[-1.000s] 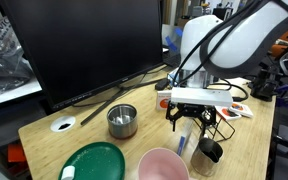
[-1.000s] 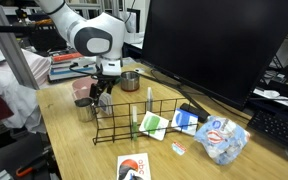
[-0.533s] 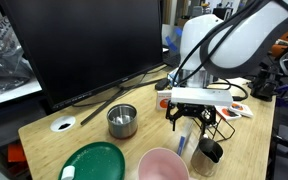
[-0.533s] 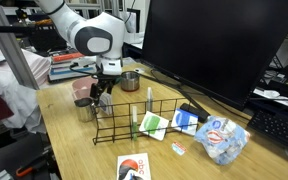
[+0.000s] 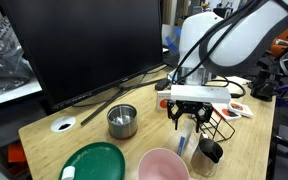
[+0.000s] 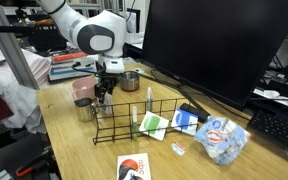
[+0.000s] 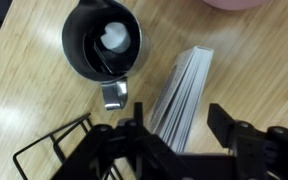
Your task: Take the book near to the silver cup and put it in the black rack
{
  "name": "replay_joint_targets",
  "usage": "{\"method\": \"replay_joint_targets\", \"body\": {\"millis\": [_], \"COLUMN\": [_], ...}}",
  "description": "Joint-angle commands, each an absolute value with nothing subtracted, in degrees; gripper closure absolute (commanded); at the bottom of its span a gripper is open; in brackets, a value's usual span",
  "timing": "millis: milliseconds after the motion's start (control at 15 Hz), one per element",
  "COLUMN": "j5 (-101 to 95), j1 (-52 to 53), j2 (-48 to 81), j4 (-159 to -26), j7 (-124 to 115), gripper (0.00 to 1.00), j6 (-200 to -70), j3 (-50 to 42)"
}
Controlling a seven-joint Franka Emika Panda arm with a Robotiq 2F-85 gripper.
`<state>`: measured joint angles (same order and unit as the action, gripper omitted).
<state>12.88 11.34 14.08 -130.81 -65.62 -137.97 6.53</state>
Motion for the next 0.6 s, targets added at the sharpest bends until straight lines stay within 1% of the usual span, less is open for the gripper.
{"method": "replay_joint_targets", "body": {"millis": [0, 133, 200, 267, 333, 467, 533], "j5": [11.6, 11.3, 11.1, 10.9, 10.9, 12.0, 11.9], "j1": [11.4, 11.4, 11.4, 11.4, 11.3, 10.9, 10.9], "j2": [15.0, 15.1, 15.2, 15.2, 15.2, 15.0, 14.6], "j4": [-129.0, -128.7, -128.6, -128.5, -128.4, -128.2, -128.3], "j7": [-65.5, -65.5, -65.6, -65.6, -65.4, -64.1, -64.2], "gripper": [0.56, 0.59, 0.7, 0.83, 0.87, 0.99, 1.0], "j6": [-135.6, -135.0, -134.9, -134.8, -134.5, -133.5, -133.3], "j3": [6.1, 6.1, 6.0, 6.0, 6.0, 6.3, 6.2]}}
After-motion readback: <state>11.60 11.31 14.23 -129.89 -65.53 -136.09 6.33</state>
